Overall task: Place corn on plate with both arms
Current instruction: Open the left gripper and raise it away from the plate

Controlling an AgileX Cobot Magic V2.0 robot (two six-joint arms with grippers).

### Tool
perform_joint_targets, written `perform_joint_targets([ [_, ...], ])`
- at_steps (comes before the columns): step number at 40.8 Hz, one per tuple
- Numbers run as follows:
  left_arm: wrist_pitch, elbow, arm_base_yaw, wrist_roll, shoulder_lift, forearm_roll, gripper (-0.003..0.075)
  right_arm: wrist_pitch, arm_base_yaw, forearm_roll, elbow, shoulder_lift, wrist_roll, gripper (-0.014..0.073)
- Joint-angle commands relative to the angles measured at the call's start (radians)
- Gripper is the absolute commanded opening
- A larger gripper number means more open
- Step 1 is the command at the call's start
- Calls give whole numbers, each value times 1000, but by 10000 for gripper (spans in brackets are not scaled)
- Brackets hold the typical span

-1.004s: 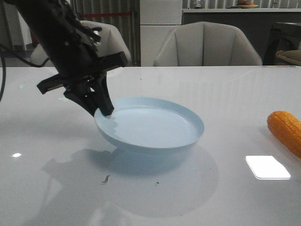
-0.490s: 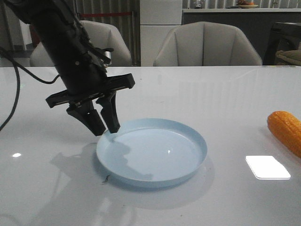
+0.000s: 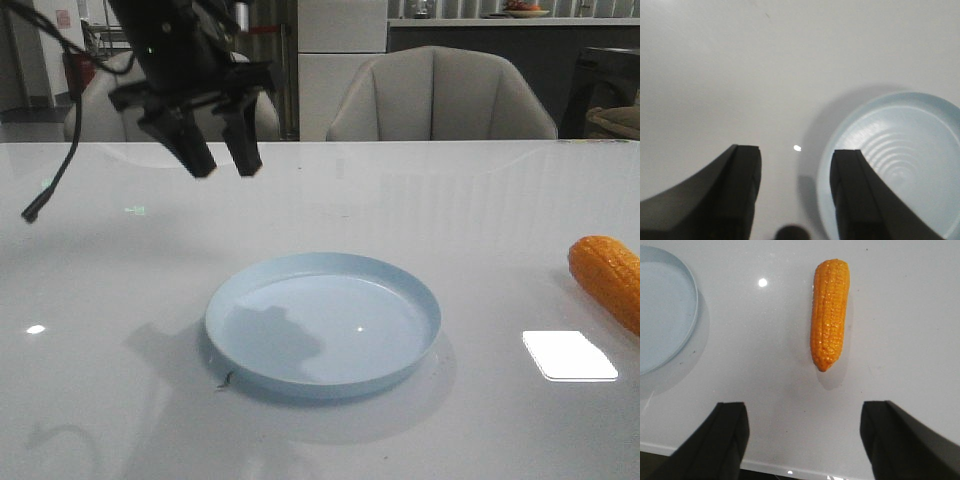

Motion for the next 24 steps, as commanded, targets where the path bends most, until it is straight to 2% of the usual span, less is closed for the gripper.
perform_joint_targets([
  [1,4,-116,-3,-5,-114,147,354,-73,1,-4,-34,-5,-5,575],
  [6,-47,-135,5,-40,-221,211,327,-99,1,-4,-35,12,1,575],
  [12,-200,-36,17,-65,-395,226,295,-100,0,-4,-37,87,9,574],
  [18,-384,217,17,-65,-618,293,269,-151,0,-4,-37,179,9,574],
  [24,-588,577,57,-103,-871,317,252,-228,0,-5,-63,273,9,574],
])
